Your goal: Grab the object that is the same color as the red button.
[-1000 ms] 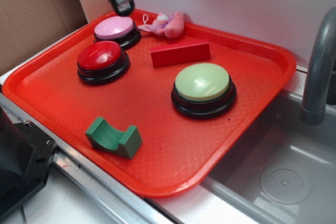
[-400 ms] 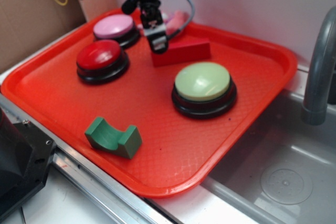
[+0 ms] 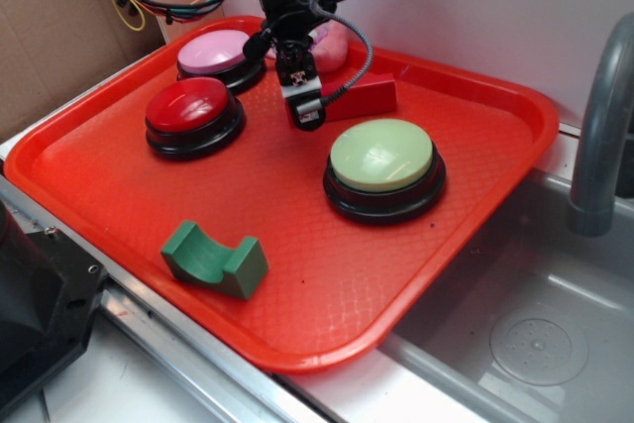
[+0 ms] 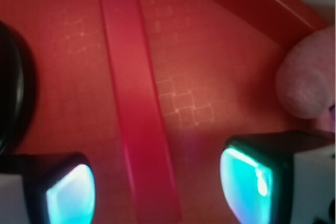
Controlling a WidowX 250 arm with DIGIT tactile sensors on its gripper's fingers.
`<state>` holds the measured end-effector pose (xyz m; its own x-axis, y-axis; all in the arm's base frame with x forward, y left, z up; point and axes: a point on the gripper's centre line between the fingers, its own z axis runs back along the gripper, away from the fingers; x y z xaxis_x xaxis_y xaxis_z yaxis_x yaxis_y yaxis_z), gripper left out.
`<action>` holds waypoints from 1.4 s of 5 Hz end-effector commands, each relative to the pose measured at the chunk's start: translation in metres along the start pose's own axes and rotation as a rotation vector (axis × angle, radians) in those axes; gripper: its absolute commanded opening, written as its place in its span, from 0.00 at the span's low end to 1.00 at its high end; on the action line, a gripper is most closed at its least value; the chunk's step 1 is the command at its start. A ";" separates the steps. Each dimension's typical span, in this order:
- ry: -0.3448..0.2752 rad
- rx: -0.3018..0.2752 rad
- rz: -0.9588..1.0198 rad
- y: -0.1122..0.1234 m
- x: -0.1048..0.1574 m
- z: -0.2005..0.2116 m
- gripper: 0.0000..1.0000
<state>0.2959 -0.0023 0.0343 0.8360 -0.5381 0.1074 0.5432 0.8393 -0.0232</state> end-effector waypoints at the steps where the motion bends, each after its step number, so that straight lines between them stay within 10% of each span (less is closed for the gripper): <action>1: 0.002 0.009 0.003 0.009 0.015 -0.003 0.42; 2: 0.021 0.037 -0.005 0.008 0.017 0.000 0.00; 7: 0.068 0.074 0.298 -0.073 -0.027 0.130 0.00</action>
<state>0.2175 -0.0317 0.1515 0.9636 -0.2672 -0.0049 0.2673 0.9635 0.0160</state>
